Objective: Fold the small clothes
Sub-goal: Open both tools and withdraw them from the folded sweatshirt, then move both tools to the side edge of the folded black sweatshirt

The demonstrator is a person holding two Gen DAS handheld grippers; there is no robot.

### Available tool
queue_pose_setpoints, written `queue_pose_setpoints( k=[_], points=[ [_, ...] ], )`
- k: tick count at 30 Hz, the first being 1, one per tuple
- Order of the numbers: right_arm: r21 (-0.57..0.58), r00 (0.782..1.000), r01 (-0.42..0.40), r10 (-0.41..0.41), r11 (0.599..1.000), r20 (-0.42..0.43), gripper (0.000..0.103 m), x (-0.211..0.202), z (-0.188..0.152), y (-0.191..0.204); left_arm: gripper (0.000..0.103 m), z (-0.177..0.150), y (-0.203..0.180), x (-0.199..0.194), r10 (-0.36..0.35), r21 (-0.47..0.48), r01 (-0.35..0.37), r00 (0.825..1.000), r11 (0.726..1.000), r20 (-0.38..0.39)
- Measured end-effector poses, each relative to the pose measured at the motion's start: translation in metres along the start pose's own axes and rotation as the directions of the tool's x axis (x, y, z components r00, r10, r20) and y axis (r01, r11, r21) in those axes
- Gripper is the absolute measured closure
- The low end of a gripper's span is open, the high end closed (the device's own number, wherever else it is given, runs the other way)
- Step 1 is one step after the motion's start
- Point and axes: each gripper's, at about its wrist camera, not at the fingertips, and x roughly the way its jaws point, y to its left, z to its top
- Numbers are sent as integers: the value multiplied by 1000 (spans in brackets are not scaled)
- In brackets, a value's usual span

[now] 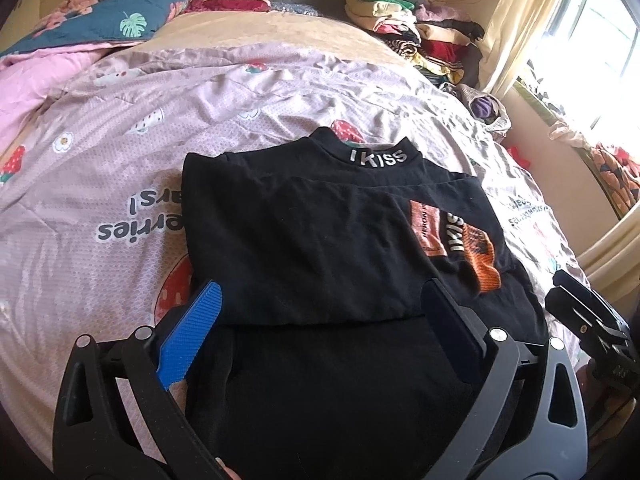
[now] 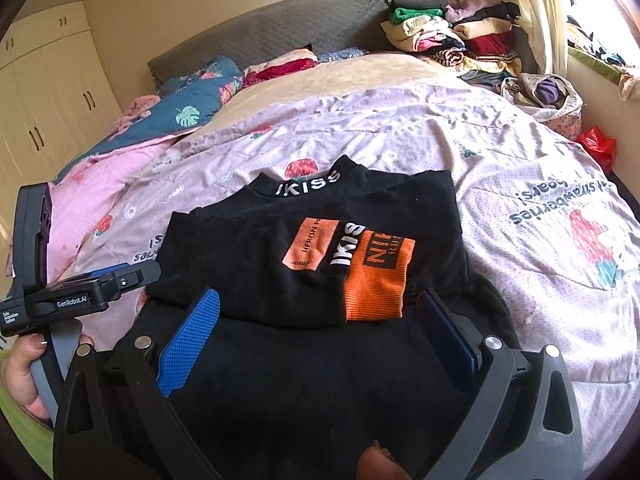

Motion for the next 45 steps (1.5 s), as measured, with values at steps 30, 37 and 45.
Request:
queue_pose_setpoints(
  k=[30,37,45],
  points=[
    [-4,999,11,-11,1000,45,5,-54,-25,-2,10,-36,4,-41,32,25,-32,999,999,0],
    [-5,999,20,-19,1000,48,5,-62,-32,-4,9,-52,15,-45,66,20,-66,997,998,-34],
    [-20,999,28,-27,999,47,5,-73,-45,-5,9,-70,28,-50,93,5,-93,993,996,-68]
  ],
)
